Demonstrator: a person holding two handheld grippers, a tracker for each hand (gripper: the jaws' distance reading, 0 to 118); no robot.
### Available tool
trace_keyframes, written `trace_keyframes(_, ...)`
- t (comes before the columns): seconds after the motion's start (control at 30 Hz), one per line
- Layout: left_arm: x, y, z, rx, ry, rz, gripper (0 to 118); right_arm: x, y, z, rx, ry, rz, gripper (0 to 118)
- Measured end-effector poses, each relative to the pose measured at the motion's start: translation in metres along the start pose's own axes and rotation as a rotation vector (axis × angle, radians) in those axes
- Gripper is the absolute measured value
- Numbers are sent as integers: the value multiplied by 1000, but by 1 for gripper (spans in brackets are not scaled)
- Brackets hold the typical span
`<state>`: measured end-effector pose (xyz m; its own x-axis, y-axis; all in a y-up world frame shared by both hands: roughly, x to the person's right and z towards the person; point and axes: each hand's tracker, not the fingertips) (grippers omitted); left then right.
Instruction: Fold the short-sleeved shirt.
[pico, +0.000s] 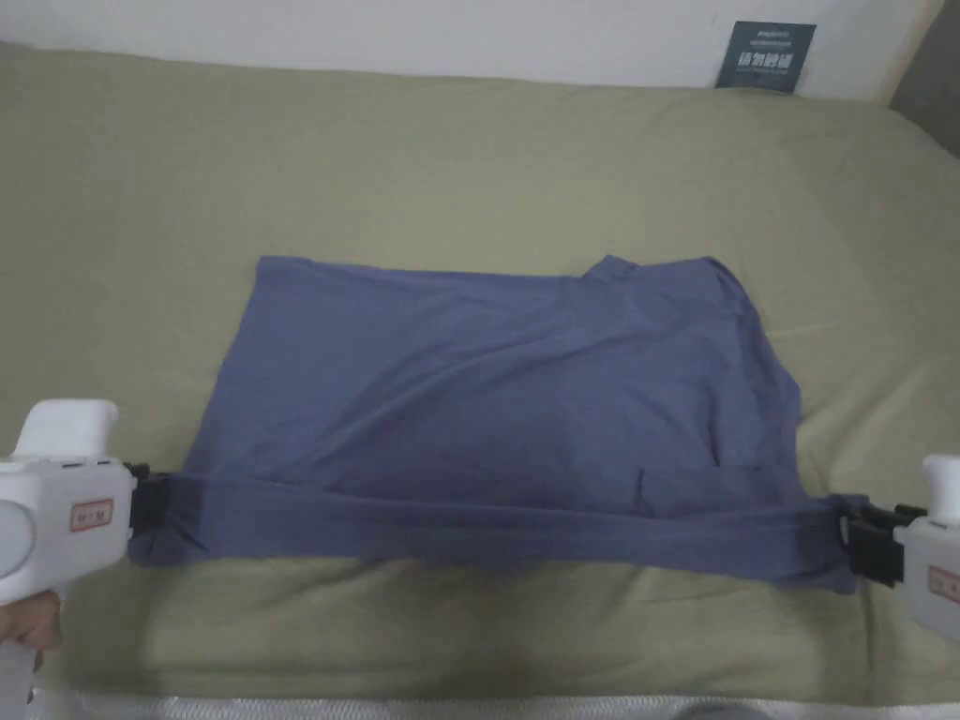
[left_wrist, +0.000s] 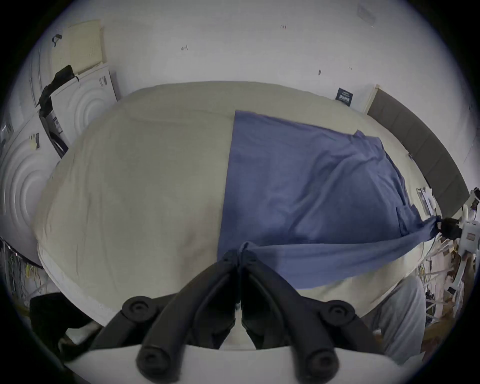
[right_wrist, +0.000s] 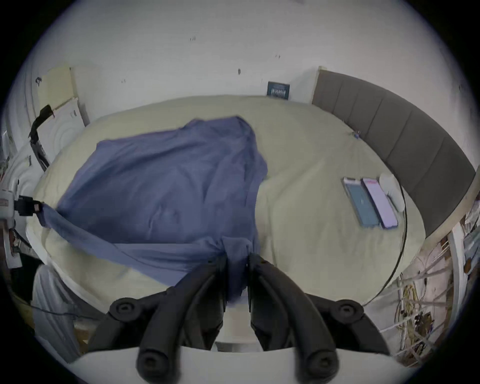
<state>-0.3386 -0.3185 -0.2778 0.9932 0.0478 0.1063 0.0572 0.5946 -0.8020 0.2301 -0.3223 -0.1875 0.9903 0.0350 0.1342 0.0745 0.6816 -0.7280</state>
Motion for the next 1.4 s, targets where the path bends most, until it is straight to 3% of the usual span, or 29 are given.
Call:
trace_keyframes(0.33,15,97,-63,37,27,2,3,-7,85,-88,-10,-35,16,12)
trace_keyframes(0.6,19,117,-139,-58,84,-1,3,-10,100,-156,-129,-63,42,13)
trace_keyframes(0.63,19,114,-144,-67,84,0,3,-12,98,-159,-121,-68,44,14)
trace_keyframes(0.67,19,111,-147,-76,84,-5,6,-11,96,-162,-119,-67,43,31)
trace_keyframes(0.7,20,107,-148,-81,82,-10,25,-10,95,-162,-119,-66,28,62)
trace_keyframes(0.73,20,104,-147,-82,70,-22,66,-7,93,-161,-120,-71,-1,100)
trace_keyframes(0.77,19,101,-144,-81,56,-35,114,-4,91,-159,-134,-68,-34,117)
trace_keyframes(0.83,17,94,-135,-86,92,-28,118,2,88,-138,-47,-66,-71,103)
trace_keyframes(0.9,12,91,-113,4,106,-27,109,6,83,-118,-51,-86,-67,104)
trace_keyframes(1.0,6,78,-83,11,103,11,105,12,69,-88,-20,-83,-79,101)
trace_keyframes(1.03,3,73,-74,20,99,22,95,12,64,-80,-9,-80,-73,92)
trace_keyframes(1.13,-1,53,-60,1,75,39,3,12,44,-61,15,-90,-60,8)
trace_keyframes(1.2,0,42,-58,-34,57,25,2,13,33,-54,-19,-29,-65,8)
trace_keyframes(1.33,2,31,-68,-70,50,39,2,6,15,-53,-46,-50,-49,8)
trace_keyframes(1.37,2,30,-71,-77,39,55,8,6,12,-53,-53,-47,-54,8)
trace_keyframes(1.4,3,31,-76,-84,44,63,32,6,10,-55,-64,-41,-68,8)
